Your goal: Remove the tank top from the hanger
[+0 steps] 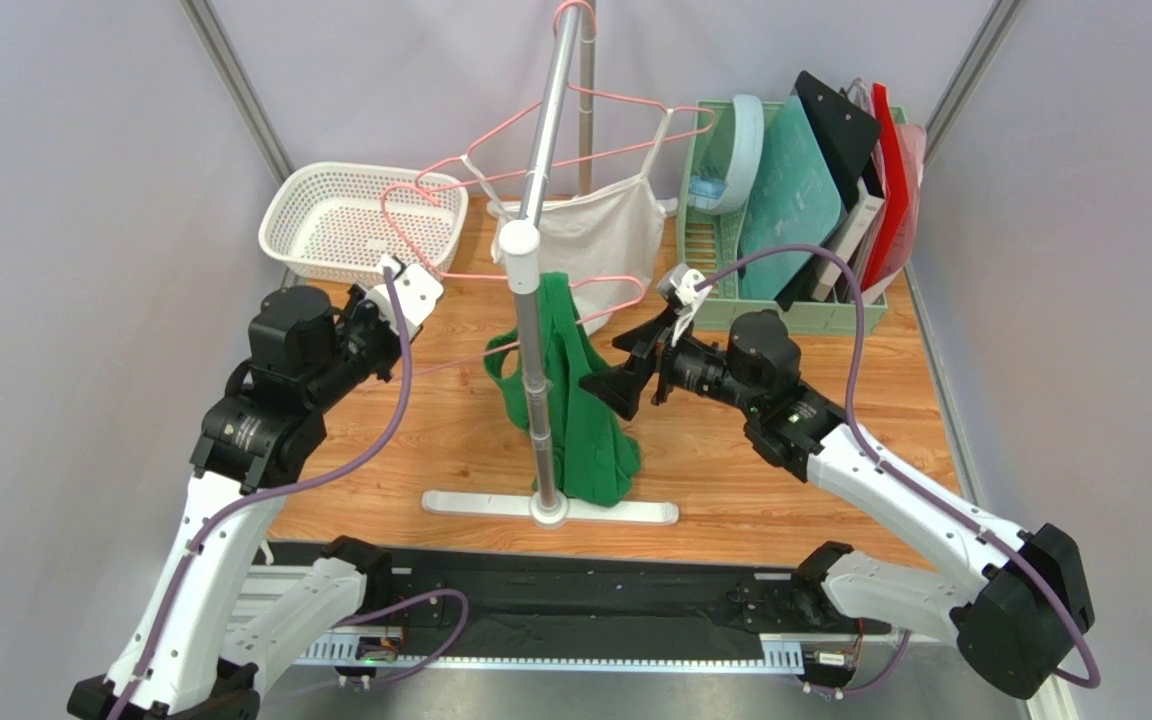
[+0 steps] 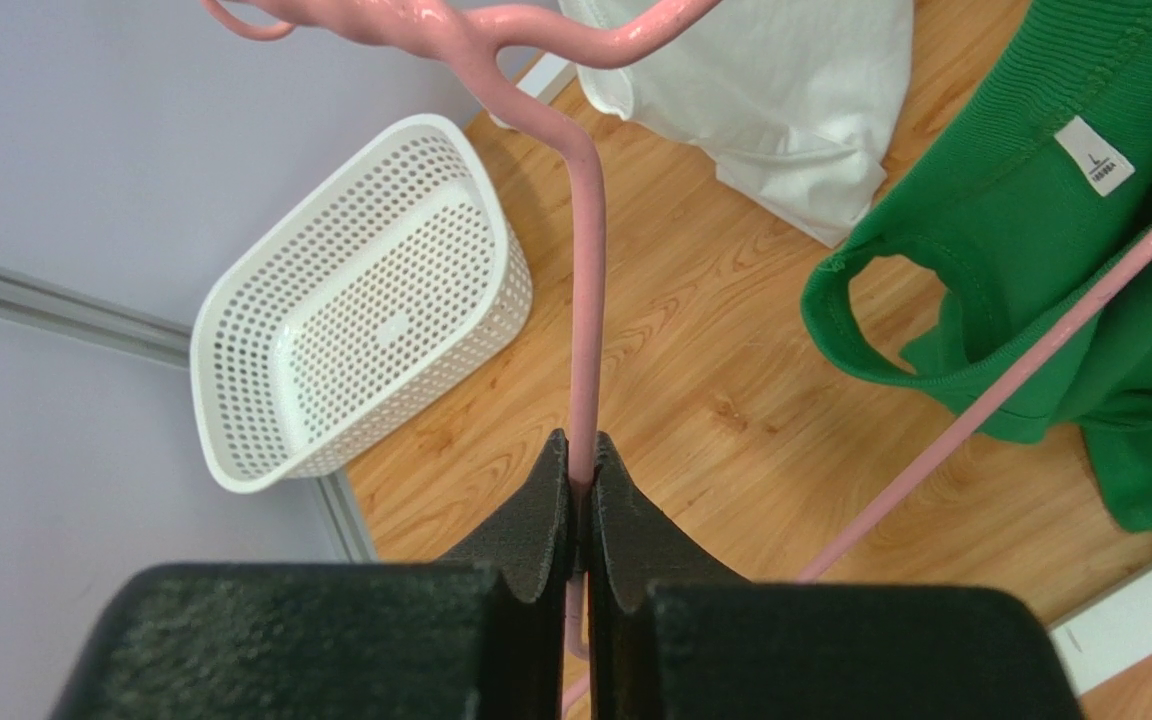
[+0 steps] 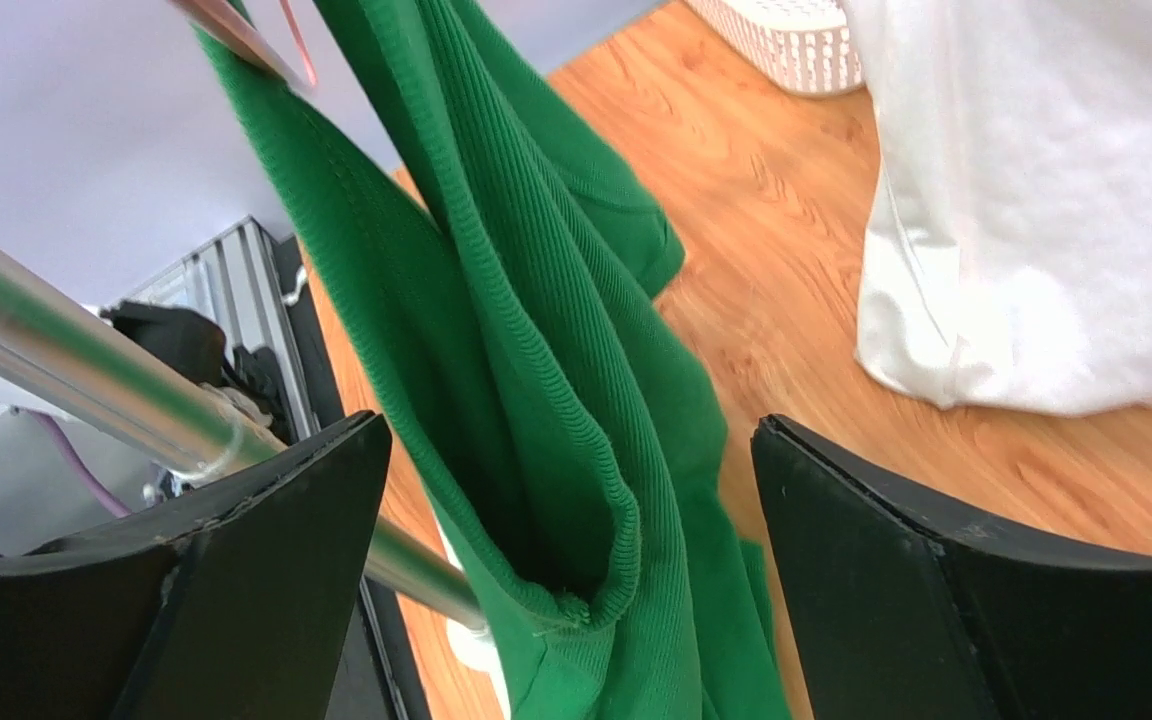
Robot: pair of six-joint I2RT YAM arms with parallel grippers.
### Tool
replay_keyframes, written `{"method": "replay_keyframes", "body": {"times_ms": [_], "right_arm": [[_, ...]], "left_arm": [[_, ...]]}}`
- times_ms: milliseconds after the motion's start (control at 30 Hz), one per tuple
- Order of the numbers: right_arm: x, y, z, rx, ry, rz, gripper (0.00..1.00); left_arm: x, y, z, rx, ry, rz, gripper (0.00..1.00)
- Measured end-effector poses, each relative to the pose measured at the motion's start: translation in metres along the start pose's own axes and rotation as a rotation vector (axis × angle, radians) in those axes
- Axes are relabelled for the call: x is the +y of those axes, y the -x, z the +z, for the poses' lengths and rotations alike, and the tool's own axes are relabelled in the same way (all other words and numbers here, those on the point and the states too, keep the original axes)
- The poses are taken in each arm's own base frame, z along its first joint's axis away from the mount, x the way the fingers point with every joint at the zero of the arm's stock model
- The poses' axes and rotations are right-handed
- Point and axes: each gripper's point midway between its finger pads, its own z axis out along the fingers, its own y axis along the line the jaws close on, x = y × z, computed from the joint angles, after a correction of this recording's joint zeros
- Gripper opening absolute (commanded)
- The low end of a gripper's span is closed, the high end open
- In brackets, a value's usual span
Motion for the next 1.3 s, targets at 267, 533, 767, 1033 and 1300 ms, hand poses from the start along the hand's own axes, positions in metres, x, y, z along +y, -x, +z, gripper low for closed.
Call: {"method": "replay_keyframes", "body": {"times_ms": [267,533,767,1033,1300], "right_arm": [[0.035,0.001,0.018,-0.062,0.13,-0.029,0.65],[0.036,-0.014,0.019,-0.071,0.091,-0.016,0.38],[0.018,-0.007,0.021,-0.102,-0.016,0.007,0.08],[-0.002,0.009,0.018,-0.119,-0.129,0.068,0.0],[-0.015,0.035,0.009,-0.173,-0.22,0.148,0.0]], "left_arm": [[-0.012,0.002,-0.016,-0.065,-0.016,-0.039,0.0],[-0.009,0.018,-0.015,-0.084,-0.036,-0.05,0.0],[0.001,0.019,-0.014,-0.062,0.0,-0.034,0.0],[0.018,-0.016,-0.006,0.063,0.12,0.025,0.0],[0.042,-0.059,-0.005,0.249,0.287,0.076,0.0]]}}
